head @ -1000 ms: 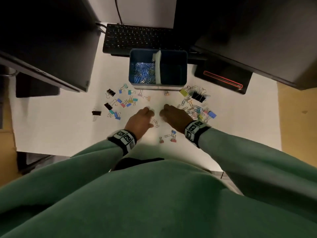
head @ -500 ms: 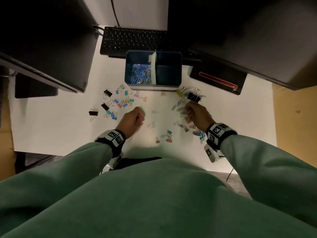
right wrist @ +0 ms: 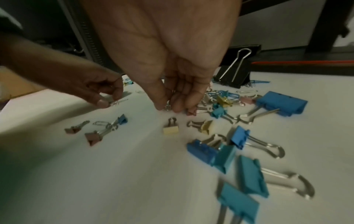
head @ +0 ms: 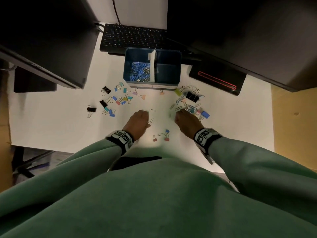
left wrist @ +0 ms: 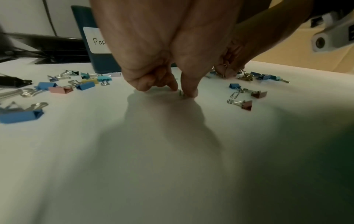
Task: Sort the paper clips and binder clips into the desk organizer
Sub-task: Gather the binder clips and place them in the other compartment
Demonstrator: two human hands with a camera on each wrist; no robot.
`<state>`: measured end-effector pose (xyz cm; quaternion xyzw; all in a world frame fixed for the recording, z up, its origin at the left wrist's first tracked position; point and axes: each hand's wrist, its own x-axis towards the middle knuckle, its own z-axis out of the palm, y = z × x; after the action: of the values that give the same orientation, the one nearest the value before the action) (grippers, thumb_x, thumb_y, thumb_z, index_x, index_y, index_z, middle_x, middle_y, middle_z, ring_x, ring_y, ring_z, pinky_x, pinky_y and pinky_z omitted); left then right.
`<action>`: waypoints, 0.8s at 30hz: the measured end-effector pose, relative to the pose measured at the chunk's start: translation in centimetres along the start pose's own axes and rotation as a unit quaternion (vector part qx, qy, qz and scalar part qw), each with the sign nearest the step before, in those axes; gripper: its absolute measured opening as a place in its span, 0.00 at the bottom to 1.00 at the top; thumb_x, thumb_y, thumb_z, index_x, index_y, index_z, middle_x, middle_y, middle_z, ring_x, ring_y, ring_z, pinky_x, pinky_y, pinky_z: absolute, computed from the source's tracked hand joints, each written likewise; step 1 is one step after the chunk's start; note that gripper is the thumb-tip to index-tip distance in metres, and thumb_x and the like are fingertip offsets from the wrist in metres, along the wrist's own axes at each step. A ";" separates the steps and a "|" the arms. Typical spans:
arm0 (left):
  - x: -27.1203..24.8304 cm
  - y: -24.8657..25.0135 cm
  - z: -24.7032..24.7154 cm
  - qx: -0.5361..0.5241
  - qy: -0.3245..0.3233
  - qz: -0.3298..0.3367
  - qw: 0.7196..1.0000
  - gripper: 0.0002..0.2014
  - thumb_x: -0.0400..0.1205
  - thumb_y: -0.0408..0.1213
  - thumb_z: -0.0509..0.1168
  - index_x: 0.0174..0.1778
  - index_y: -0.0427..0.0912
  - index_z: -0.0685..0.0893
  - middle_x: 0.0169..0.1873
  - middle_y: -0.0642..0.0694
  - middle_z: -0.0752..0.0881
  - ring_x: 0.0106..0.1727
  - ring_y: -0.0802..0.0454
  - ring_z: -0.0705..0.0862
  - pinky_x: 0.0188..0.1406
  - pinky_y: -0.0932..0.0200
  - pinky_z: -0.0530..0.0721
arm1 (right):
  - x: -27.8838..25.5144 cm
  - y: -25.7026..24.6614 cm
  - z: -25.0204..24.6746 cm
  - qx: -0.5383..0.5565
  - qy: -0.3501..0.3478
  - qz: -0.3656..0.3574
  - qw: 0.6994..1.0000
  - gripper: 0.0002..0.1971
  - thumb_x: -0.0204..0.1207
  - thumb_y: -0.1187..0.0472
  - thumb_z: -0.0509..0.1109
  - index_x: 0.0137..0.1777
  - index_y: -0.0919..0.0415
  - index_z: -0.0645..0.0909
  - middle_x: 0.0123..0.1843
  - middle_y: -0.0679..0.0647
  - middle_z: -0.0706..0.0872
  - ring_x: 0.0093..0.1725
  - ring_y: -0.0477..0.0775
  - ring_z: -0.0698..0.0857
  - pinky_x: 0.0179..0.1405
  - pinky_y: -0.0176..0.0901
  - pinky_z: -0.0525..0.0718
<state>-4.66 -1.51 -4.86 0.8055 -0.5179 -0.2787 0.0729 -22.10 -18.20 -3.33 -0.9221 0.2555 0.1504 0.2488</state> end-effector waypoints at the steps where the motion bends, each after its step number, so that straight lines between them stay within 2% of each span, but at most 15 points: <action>1: 0.0 0.4 0.0 0.005 0.007 0.012 1.000 0.08 0.79 0.32 0.67 0.49 0.36 0.75 0.47 0.38 0.80 0.46 0.41 0.79 0.46 0.46 0.81 | -0.1 0.3 -0.4 0.047 0.002 0.021 0.999 0.05 0.82 0.66 0.62 0.52 0.65 0.78 0.51 0.59 0.82 0.49 0.60 0.83 0.43 0.47 0.78; 2: 0.1 0.6 -0.1 0.013 0.013 0.023 1.000 0.05 0.80 0.30 0.65 0.48 0.36 0.76 0.46 0.38 0.80 0.45 0.41 0.79 0.45 0.47 0.81 | -0.2 0.7 -0.8 0.118 0.006 0.046 0.992 0.04 0.81 0.66 0.62 0.50 0.64 0.78 0.48 0.58 0.83 0.46 0.58 0.83 0.41 0.47 0.79; 4: 0.1 0.8 0.0 0.026 0.021 0.030 0.999 0.03 0.80 0.28 0.64 0.48 0.37 0.77 0.46 0.38 0.80 0.44 0.43 0.79 0.44 0.49 0.81 | -0.5 1.6 -1.4 0.294 0.017 0.092 0.951 0.04 0.81 0.68 0.61 0.49 0.62 0.77 0.44 0.57 0.85 0.41 0.54 0.84 0.40 0.49 0.83; 9: 0.1 0.6 0.1 -0.001 0.016 0.027 1.000 0.03 0.79 0.27 0.63 0.45 0.38 0.77 0.45 0.39 0.80 0.43 0.43 0.79 0.44 0.46 0.82 | -0.9 3.2 -2.8 0.599 0.014 0.152 0.786 0.12 0.81 0.77 0.59 0.61 0.70 0.76 0.42 0.62 0.83 0.35 0.55 0.87 0.35 0.44 0.89; 11: 0.0 0.2 -0.3 -0.058 0.030 0.040 0.997 0.05 0.78 0.25 0.61 0.42 0.40 0.75 0.41 0.42 0.79 0.40 0.46 0.77 0.42 0.46 0.81 | -0.6 3.3 -3.1 0.667 0.003 0.172 0.725 0.10 0.81 0.75 0.57 0.56 0.70 0.79 0.39 0.61 0.83 0.35 0.57 0.86 0.36 0.47 0.88; 12: -0.1 0.2 -0.7 -0.108 0.042 0.047 0.992 0.06 0.79 0.24 0.60 0.41 0.40 0.74 0.39 0.43 0.79 0.38 0.49 0.77 0.42 0.49 0.80 | -0.4 3.2 -3.2 0.680 0.003 0.183 0.710 0.09 0.82 0.71 0.57 0.52 0.68 0.80 0.37 0.60 0.83 0.34 0.57 0.85 0.36 0.49 0.86; 13: -0.2 0.4 -1.4 -0.162 0.049 0.040 0.985 0.06 0.80 0.24 0.59 0.41 0.39 0.74 0.38 0.44 0.79 0.37 0.52 0.76 0.42 0.54 0.79 | 0.0 3.1 -3.1 0.663 0.008 0.190 0.724 0.08 0.83 0.67 0.58 0.48 0.65 0.79 0.35 0.58 0.83 0.33 0.56 0.84 0.36 0.50 0.84; 14: -0.4 0.4 -2.0 -0.214 0.046 0.021 0.975 0.06 0.82 0.23 0.58 0.42 0.37 0.73 0.37 0.45 0.79 0.37 0.57 0.77 0.41 0.62 0.78 | 0.5 2.7 -3.0 0.605 0.010 0.185 0.775 0.07 0.84 0.62 0.60 0.47 0.63 0.78 0.34 0.56 0.82 0.32 0.54 0.83 0.36 0.50 0.82; 15: -0.6 0.4 -2.7 -0.265 0.031 -0.006 0.964 0.06 0.83 0.22 0.56 0.44 0.37 0.73 0.38 0.46 0.81 0.36 0.61 0.78 0.40 0.69 0.77 | 0.9 2.4 -2.9 0.510 0.010 0.165 0.844 0.07 0.84 0.58 0.62 0.47 0.60 0.77 0.35 0.53 0.81 0.32 0.52 0.81 0.36 0.49 0.81; 16: -0.7 0.2 -3.3 -0.317 0.016 -0.033 0.948 0.06 0.83 0.22 0.55 0.46 0.36 0.74 0.39 0.47 0.83 0.35 0.61 0.78 0.39 0.71 0.77 | 1.4 2.0 -2.9 0.396 0.008 0.131 0.909 0.06 0.83 0.56 0.64 0.50 0.59 0.76 0.38 0.52 0.82 0.33 0.50 0.80 0.37 0.46 0.79; 17: -0.8 0.0 -3.7 -0.372 0.000 -0.059 0.926 0.06 0.84 0.22 0.56 0.49 0.36 0.75 0.39 0.47 0.85 0.36 0.59 0.80 0.38 0.71 0.78 | 1.9 1.6 -2.9 0.286 0.008 0.089 0.954 0.06 0.82 0.56 0.66 0.54 0.57 0.76 0.42 0.50 0.82 0.37 0.50 0.80 0.39 0.43 0.77; 18: -0.9 -0.1 -4.1 -0.425 -0.018 -0.077 0.902 0.06 0.84 0.23 0.57 0.53 0.35 0.76 0.39 0.46 0.86 0.37 0.56 0.81 0.38 0.68 0.80 | 2.4 1.2 -3.0 0.194 0.003 0.048 0.980 0.09 0.81 0.56 0.68 0.58 0.56 0.76 0.49 0.51 0.83 0.43 0.50 0.81 0.43 0.42 0.76; 20: -0.8 -0.2 -4.7 -0.507 -0.054 -0.091 0.856 0.13 0.85 0.26 0.59 0.66 0.37 0.75 0.40 0.45 0.86 0.39 0.52 0.82 0.39 0.64 0.82 | 3.7 0.7 -3.4 0.083 -0.017 -0.016 0.996 0.15 0.80 0.58 0.69 0.64 0.55 0.73 0.61 0.53 0.80 0.52 0.55 0.83 0.47 0.44 0.78; 21: -0.7 -0.2 -5.0 -0.532 -0.070 -0.093 0.839 0.17 0.85 0.26 0.59 0.70 0.40 0.75 0.40 0.44 0.85 0.40 0.51 0.82 0.41 0.63 0.83 | 4.3 0.5 -3.6 0.053 -0.024 -0.034 0.998 0.16 0.81 0.59 0.68 0.66 0.57 0.72 0.63 0.54 0.79 0.52 0.56 0.83 0.45 0.45 0.78; 24: -0.5 0.2 -5.4 -0.602 -0.096 -0.115 0.784 0.15 0.86 0.28 0.55 0.67 0.37 0.79 0.41 0.43 0.82 0.41 0.51 0.83 0.42 0.61 0.83 | 5.6 0.2 -3.7 -0.019 -0.039 -0.066 0.997 0.09 0.83 0.59 0.65 0.59 0.60 0.72 0.56 0.56 0.80 0.44 0.54 0.82 0.40 0.46 0.79</action>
<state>-2.10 -2.11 -0.06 0.6208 -0.1529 -0.6158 0.4604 -17.02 -22.55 -2.55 -0.9351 0.1815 0.1742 0.2498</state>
